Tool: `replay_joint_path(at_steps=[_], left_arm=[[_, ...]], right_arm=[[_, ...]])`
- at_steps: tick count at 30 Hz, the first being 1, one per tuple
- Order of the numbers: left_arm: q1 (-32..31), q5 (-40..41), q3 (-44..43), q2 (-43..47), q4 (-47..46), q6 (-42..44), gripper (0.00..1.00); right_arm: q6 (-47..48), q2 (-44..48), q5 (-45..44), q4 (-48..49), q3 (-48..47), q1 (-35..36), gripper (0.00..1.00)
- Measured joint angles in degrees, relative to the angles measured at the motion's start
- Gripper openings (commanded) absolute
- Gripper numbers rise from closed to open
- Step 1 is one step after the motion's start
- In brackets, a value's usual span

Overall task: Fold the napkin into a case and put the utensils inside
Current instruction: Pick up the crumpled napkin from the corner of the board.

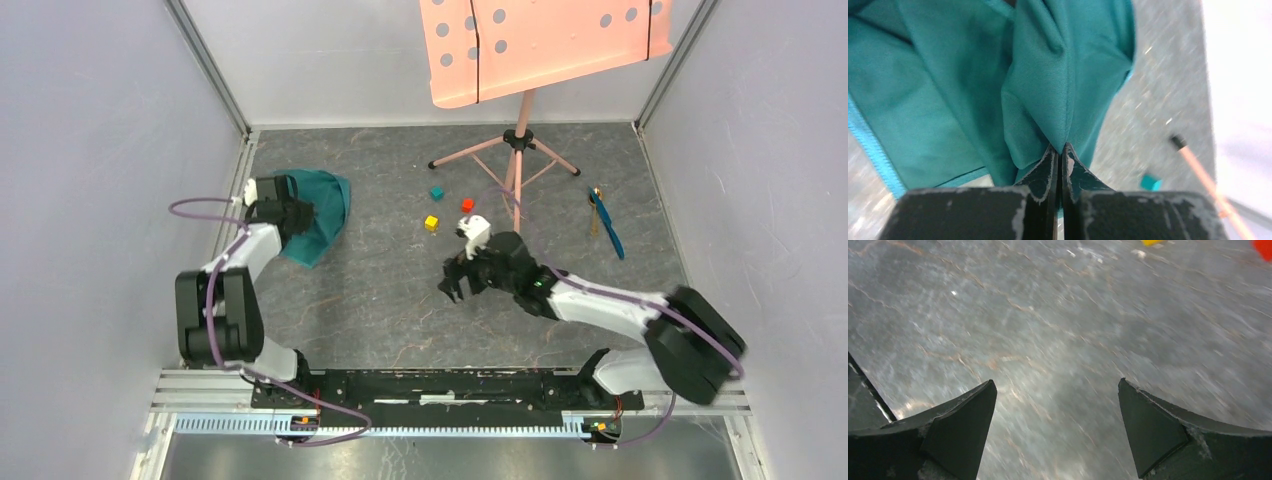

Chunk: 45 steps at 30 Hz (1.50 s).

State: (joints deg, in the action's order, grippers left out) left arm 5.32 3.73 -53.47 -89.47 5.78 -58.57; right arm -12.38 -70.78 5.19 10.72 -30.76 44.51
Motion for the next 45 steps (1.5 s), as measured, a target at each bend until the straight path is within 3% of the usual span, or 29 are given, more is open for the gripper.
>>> replay_joint_path(at_steps=[6, 14, 25, 28, 34, 41, 43, 45], left_arm=[[-1.9, 1.7, 14.6, 15.0, 9.5, 1.2, 0.02], [-1.8, 6.1, 18.1, 32.3, 21.0, 3.1, 0.02], [-2.5, -0.9, 15.1, 33.4, 28.5, 8.9, 0.02], [-7.5, -0.7, 14.7, 32.2, 29.0, 9.2, 0.02], [-27.3, 2.8, 14.5, 28.7, 29.7, 7.5, 0.02], [-42.5, 5.1, 16.9, 26.8, 24.0, 3.5, 0.03], [-47.5, 4.3, 16.9, 23.3, 20.9, 3.3, 0.16], [-51.1, 3.0, 16.1, 19.1, 18.6, 3.5, 0.45]], right_arm=[[-7.8, -20.6, 0.2, 8.3, -13.8, 2.7, 0.98], [-18.1, -37.5, -4.0, 17.8, -25.6, 3.3, 0.98], [-21.1, -45.4, -10.8, 22.8, -27.7, 0.1, 0.98], [-20.0, -46.5, -12.3, 22.9, -29.2, -1.4, 0.98], [-12.0, -49.3, -16.0, 19.0, -35.1, -3.6, 0.98], [-4.2, -44.6, -13.7, 8.2, -35.7, -3.3, 0.98], [-3.0, -40.8, -11.5, 5.0, -35.0, -3.0, 0.98], [-2.3, -36.9, -9.8, 3.3, -33.9, -2.9, 0.98]])
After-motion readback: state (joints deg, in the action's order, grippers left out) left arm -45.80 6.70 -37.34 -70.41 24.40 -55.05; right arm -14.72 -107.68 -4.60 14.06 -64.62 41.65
